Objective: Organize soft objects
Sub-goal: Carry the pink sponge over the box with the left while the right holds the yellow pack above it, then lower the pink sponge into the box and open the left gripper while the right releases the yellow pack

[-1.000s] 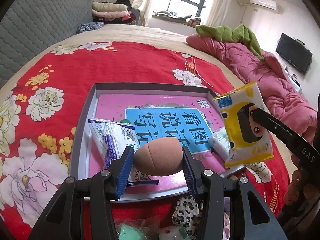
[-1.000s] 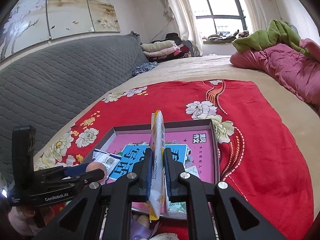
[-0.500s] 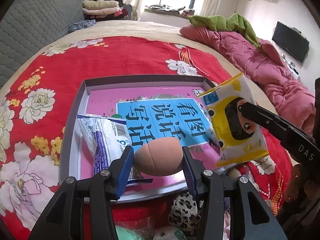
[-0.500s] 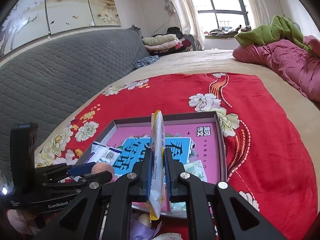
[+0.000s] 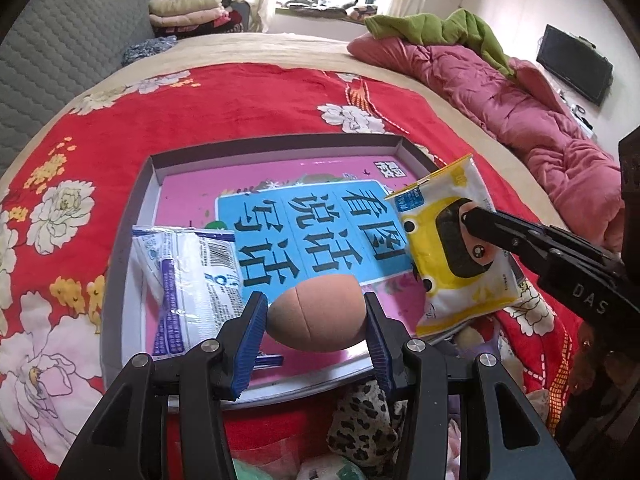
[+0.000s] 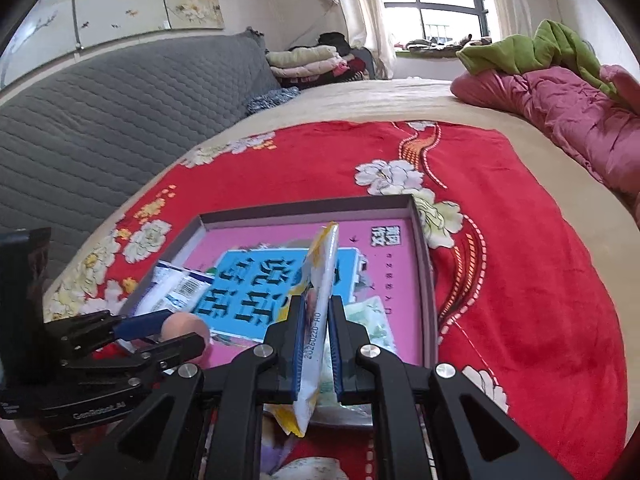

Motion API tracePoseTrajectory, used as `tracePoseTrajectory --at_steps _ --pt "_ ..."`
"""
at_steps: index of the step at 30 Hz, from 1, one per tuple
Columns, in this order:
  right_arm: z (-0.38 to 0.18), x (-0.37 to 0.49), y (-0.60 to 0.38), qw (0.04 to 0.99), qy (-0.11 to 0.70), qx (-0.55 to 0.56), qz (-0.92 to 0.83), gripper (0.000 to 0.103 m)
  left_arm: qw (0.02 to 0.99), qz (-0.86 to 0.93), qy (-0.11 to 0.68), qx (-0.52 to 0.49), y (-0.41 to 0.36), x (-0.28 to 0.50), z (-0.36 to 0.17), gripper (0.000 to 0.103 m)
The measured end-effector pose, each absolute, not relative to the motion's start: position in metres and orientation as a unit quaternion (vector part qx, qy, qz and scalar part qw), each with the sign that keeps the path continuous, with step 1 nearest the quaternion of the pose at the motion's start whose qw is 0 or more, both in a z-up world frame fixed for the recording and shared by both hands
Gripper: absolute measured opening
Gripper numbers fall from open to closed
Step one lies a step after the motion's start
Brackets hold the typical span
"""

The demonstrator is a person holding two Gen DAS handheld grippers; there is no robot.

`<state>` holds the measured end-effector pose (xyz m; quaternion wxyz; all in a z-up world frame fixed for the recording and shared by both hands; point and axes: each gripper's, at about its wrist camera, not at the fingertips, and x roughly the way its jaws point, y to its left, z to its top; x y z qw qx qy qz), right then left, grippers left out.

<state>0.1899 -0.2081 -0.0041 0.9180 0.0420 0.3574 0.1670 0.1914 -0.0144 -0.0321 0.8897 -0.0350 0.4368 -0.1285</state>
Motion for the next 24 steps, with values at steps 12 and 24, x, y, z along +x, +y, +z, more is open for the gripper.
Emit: tracePoseTrajectory --at_steps 12,24 --pt "-0.014 0.195 -0.213 0.912 0.379 0.048 0.153 0.018 0.882 -0.119 0.455 -0.03 -0.012 0.196 -0.041 0.05" --pt "-0.019 0.196 -0.212 0.908 0.393 0.041 0.142 0.042 0.881 -0.107 0.459 -0.033 -0.004 0.198 -0.042 0.051"
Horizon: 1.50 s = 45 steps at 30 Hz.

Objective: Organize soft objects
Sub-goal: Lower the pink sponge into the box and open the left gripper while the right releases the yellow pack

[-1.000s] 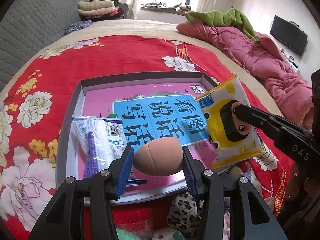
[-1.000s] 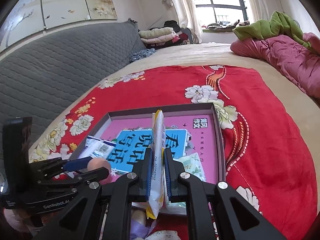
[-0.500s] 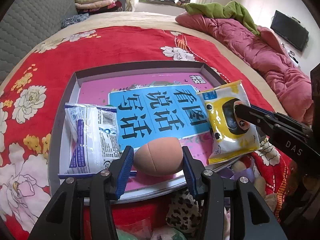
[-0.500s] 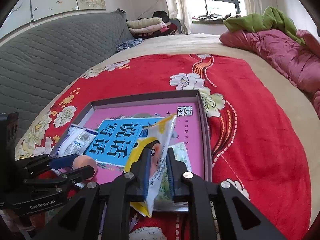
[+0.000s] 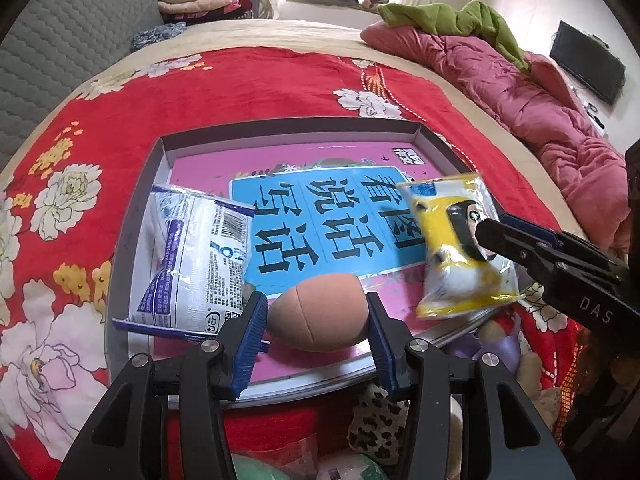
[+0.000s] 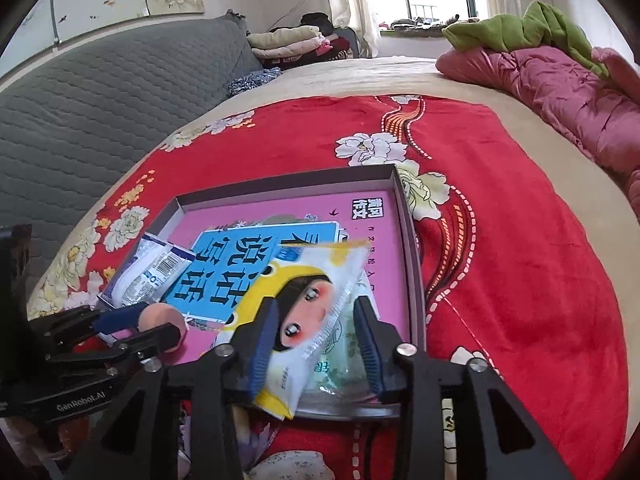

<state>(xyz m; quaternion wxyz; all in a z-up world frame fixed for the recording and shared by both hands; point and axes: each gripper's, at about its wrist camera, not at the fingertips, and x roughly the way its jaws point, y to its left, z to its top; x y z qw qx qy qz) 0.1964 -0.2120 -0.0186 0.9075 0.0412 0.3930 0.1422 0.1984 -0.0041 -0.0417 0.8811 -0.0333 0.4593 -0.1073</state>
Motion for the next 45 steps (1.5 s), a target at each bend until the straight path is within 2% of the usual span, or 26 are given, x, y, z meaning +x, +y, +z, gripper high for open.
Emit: tracePoseTrajectory --at_steps 14,37,45 --pt "-0.008 0.192 -0.215 0.915 0.372 0.043 0.147 0.049 0.879 -0.105 0.463 -0.03 -0.002 0.198 -0.043 0.053" --pt "-0.006 0.192 -0.216 0.918 0.367 0.04 0.145 0.051 0.872 -0.097 0.48 -0.03 0.004 0.19 -0.038 0.058" --pt "-0.005 0.192 -0.217 0.919 0.365 0.04 0.144 0.052 0.874 -0.082 0.477 -0.038 0.014 0.189 -0.035 0.063"
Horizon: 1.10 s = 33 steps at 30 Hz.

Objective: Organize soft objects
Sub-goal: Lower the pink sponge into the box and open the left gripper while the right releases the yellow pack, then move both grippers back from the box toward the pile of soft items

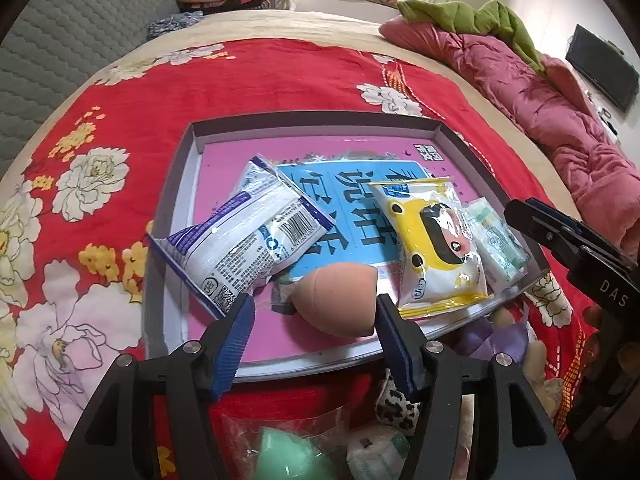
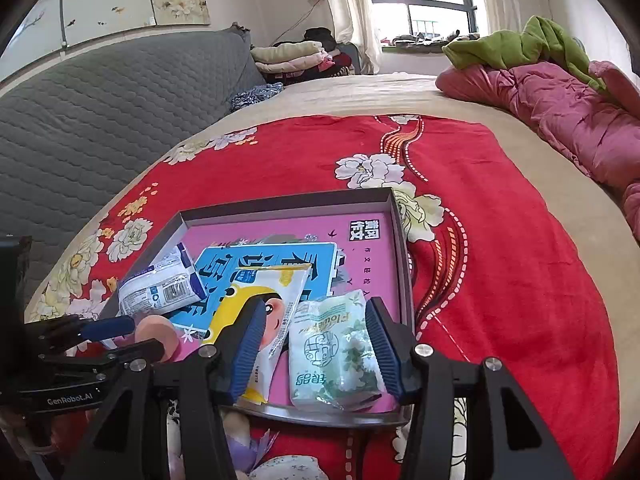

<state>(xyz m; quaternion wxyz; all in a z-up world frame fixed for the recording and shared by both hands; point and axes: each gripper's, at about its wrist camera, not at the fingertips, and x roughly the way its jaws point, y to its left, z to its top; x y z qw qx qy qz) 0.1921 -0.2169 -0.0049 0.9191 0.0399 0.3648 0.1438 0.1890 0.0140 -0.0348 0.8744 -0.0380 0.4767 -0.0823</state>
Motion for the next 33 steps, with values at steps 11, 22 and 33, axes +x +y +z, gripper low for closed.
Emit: tracePoseTrajectory --at_steps 11,22,33 --pt "-0.002 0.192 -0.218 0.922 0.358 0.04 0.145 0.055 0.88 -0.071 0.469 -0.038 0.021 0.184 -0.028 0.064" --pt "0.003 0.188 -0.223 0.925 0.349 0.045 0.141 0.056 0.884 -0.074 0.461 -0.037 0.024 0.176 -0.023 0.064" --pt "0.014 0.181 -0.23 0.931 0.332 0.051 0.141 0.064 0.897 -0.071 0.433 -0.047 0.03 0.163 -0.005 0.066"
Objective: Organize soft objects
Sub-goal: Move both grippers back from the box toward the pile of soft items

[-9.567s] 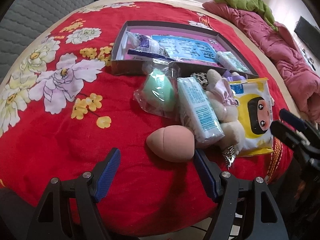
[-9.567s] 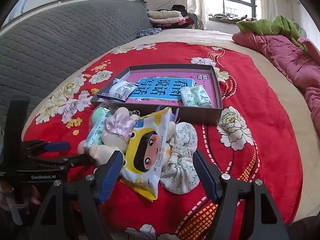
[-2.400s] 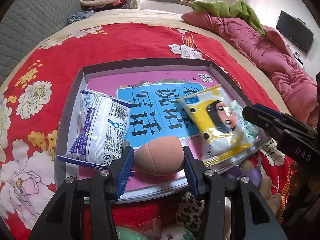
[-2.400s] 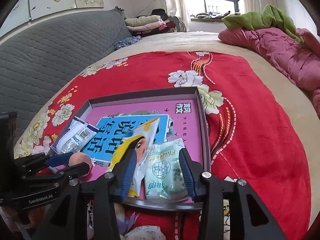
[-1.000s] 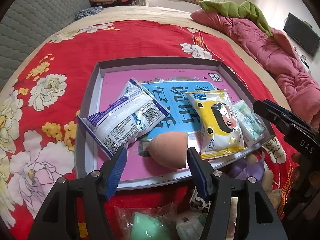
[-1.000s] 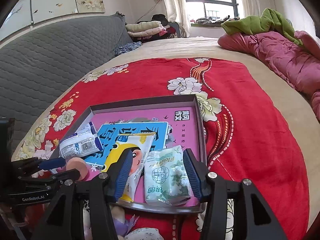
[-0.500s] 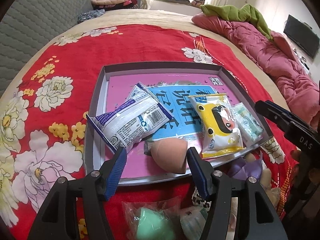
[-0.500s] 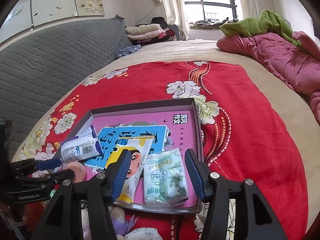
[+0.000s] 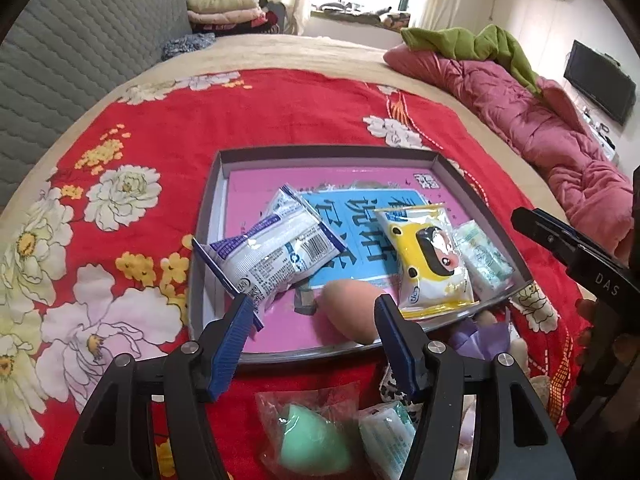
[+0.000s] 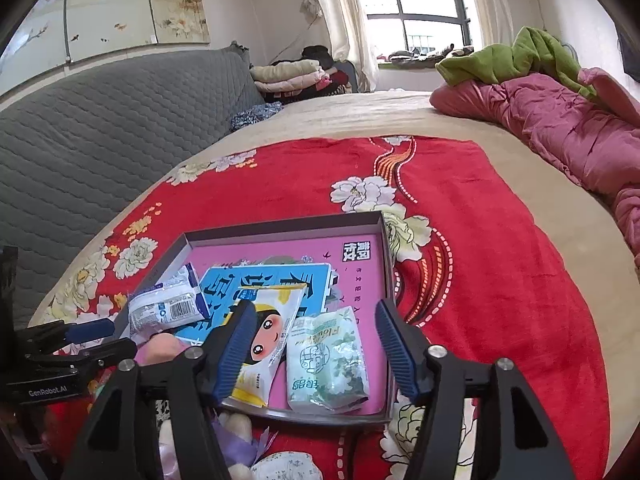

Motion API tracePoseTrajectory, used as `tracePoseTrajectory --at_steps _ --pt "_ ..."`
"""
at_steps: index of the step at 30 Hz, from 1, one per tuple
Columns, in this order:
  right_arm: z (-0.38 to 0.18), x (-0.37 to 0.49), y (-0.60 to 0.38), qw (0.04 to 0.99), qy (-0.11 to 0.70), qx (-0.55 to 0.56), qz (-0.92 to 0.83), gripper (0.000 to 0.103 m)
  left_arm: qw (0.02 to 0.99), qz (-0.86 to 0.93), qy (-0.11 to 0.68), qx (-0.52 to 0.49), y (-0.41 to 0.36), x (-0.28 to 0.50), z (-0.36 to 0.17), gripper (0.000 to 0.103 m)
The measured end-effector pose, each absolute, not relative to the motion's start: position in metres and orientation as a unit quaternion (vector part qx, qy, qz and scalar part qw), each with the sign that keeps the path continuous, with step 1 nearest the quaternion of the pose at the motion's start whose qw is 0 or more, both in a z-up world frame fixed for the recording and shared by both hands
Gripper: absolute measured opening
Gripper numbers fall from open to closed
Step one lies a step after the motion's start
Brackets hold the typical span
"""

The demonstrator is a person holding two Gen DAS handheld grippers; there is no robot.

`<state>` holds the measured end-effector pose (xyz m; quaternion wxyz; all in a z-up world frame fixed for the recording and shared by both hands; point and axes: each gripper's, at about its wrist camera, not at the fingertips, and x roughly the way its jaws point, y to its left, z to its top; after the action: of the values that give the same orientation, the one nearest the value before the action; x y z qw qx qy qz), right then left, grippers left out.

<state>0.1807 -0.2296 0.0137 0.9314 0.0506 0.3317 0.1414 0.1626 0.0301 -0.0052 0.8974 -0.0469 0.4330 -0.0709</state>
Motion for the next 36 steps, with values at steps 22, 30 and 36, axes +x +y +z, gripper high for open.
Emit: tracePoseTrajectory --at_steps 22,30,36 --pt "0.03 0.16 -0.236 0.94 0.3 0.054 0.151 0.07 0.919 -0.042 0.386 -0.074 0.051 0.141 0.018 0.067" --pt "0.035 0.15 -0.237 0.942 0.292 0.054 0.156 0.07 0.921 -0.034 0.379 -0.083 0.055 0.13 0.023 0.068" --pt "0.041 0.141 -0.239 0.944 0.284 0.054 0.158 0.07 0.924 -0.034 0.371 -0.09 0.055 0.12 0.028 0.077"
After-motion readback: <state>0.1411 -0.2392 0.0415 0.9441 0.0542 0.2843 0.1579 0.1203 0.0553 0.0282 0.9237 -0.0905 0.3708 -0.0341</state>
